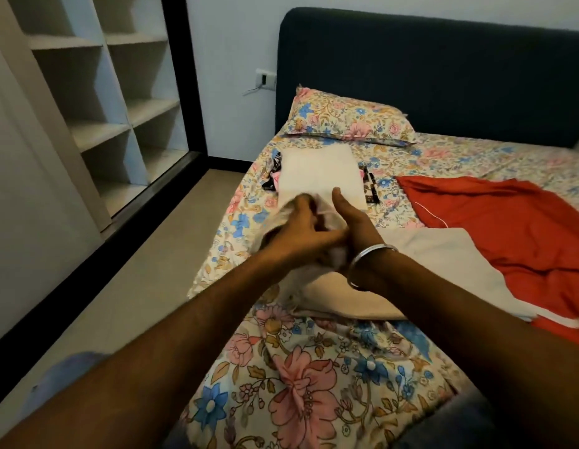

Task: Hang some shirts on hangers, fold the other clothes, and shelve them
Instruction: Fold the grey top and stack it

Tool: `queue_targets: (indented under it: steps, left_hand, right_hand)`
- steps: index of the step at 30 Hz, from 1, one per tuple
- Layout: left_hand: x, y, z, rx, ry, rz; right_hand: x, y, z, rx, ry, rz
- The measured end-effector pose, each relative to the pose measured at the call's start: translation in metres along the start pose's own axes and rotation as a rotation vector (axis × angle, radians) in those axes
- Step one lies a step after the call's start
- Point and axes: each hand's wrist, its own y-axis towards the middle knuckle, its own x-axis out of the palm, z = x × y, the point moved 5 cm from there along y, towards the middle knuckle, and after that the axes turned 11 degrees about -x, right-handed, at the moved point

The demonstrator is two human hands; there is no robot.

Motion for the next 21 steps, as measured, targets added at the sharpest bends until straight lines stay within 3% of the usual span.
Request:
queue_targets:
  steps: [2,6,8,10,13,15,18,21]
  left_hand:
    - [0.022,0.000,-0.004,0.053,-0.025,-0.027]
    - [0.000,-0.020,-0.043,0.274,0.293,0.505]
    - [-0.024,-0.021,-0.070,0.247,0.404,0.625]
    - [-0.043,-0.006,-0.091,0.129,0.488,0.601]
    - [-0.050,0.017,-0.105,-0.033,0.467,0.334]
    - [-0.044,0.021,-0.102,0.022,0.504,0.231]
    - [-0.040,0.027,-0.097,0.146,0.512,0.258]
    - [-0.033,0.032,-0.093,0.185,0.413,0.180]
  right_hand:
    - [-0.033,-0.005,0.002,0.042,0.024,0.041]
    - [-0.083,-0.021,0.027,0.254,-0.126,0.184]
    - [-0.090,-0.016,0.035,0.320,-0.278,0.198]
    - [-0.094,-0.004,0.033,0.287,-0.571,0.195]
    - [-0.091,0.010,0.026,0.198,-1.002,0.184]
    - [-0.088,0.014,0.024,0.133,-1.267,0.102]
    - [-0.069,0.021,0.024,-0.123,-1.721,-0.082]
    - [-0.045,0.030,0.028,-0.411,-1.799,-0.225]
